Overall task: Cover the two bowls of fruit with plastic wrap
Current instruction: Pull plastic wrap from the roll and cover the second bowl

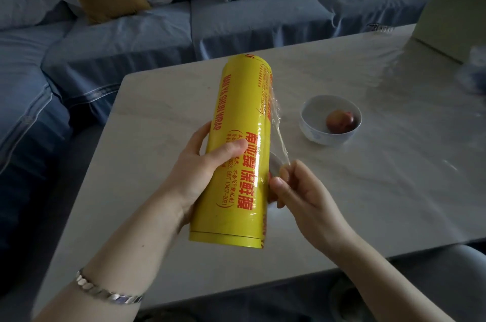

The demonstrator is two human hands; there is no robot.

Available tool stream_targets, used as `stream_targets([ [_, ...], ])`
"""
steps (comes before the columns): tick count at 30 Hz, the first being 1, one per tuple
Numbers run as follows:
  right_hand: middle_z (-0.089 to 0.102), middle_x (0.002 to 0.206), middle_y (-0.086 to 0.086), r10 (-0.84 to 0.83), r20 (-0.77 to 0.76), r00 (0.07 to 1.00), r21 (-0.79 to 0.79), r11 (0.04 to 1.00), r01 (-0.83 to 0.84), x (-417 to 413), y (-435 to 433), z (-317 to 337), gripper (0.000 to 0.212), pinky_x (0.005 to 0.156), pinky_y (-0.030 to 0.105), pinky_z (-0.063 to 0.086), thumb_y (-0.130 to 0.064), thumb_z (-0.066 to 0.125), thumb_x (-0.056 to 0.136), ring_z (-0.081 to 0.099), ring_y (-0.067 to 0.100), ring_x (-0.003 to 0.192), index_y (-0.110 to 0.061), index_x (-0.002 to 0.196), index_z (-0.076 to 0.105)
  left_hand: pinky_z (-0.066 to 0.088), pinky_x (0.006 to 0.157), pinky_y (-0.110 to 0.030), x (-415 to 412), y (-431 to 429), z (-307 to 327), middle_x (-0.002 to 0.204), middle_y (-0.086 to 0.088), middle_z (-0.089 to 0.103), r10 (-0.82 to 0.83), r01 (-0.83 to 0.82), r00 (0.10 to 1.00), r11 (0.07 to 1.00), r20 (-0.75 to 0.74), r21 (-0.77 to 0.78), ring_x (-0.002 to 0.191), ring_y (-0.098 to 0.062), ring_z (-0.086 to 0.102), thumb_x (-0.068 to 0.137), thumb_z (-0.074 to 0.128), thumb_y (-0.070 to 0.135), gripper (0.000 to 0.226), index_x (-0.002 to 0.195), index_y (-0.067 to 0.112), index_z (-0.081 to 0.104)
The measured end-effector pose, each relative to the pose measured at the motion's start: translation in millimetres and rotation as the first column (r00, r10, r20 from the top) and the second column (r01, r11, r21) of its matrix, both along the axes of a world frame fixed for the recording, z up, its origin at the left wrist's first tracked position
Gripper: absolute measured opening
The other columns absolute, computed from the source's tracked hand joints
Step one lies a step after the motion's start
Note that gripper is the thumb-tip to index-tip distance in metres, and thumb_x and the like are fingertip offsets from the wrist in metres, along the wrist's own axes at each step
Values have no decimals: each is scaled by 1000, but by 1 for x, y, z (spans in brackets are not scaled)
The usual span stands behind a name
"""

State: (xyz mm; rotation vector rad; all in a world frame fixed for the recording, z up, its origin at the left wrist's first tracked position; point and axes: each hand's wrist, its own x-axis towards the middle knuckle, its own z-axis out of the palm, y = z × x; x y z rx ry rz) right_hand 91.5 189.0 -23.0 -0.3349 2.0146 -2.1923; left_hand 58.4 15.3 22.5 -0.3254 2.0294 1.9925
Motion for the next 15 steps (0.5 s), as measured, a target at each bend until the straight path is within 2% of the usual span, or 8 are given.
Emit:
stream_targets([
  [4, 54, 66, 5, -63, -39, 997, -3, 998, 62, 4, -6, -4, 28, 52, 16, 46, -35, 50, 85, 57, 9, 57, -10, 76, 40, 58, 65, -40, -2, -1, 0, 105, -6, 71, -10, 10, 1000, 1000, -5, -23, 82, -27, 72, 57, 75, 38, 76, 128, 36, 46],
  [7, 57, 66, 4, -20, -10, 1000, -55, 998, 20, 5, -6, -7, 47, 46, 20, 46, -55, 53, 81, 56, 15, 49, -10, 81, 40, 58, 63, -39, -1, 0, 3, 105, -4, 70, -18, 17, 1000, 998, -16, -56, 81, -25, 73, 55, 76, 39, 80, 129, 39, 44],
  [8, 56, 65, 4, 14, 26, 1000, -68, 998, -12, 5, -4, -4, 47, 40, 21, 43, -54, 52, 81, 53, 15, 43, -8, 84, 39, 59, 64, -39, -1, 1, 5, 106, -2, 70, -7, 5, 1000, 996, -28, -86, 81, -24, 73, 54, 76, 41, 83, 130, 41, 42],
  [10, 50, 55, 0, 75, 100, 992, -87, 994, -66, 6, 1, 1, 31, 32, 19, 33, -36, 46, 88, 41, 11, 30, -7, 85, 39, 59, 70, -41, -1, 1, 6, 111, 5, 66, 20, -40, 996, 974, -91, -223, 85, -22, 71, 51, 78, 45, 93, 134, 43, 36],
  [12, 46, 48, -4, 91, 127, 988, -60, 995, -83, 8, 6, 4, 18, 32, 16, 27, -19, 41, 94, 33, 7, 26, -7, 81, 38, 55, 81, -41, 1, 2, 6, 119, 14, 58, 3, -83, 980, 914, -198, -396, 97, -15, 65, 52, 81, 50, 101, 138, 46, 27],
  [15, 47, 45, -7, 53, 99, 994, 50, 997, -59, 11, 7, 3, 16, 38, 16, 30, -11, 41, 95, 37, 6, 29, -4, 81, 40, 45, 90, -34, 6, 5, 5, 126, 16, 49, -93, -152, 939, 751, -330, -643, 110, -12, 53, 59, 79, 53, 104, 141, 48, 16],
])
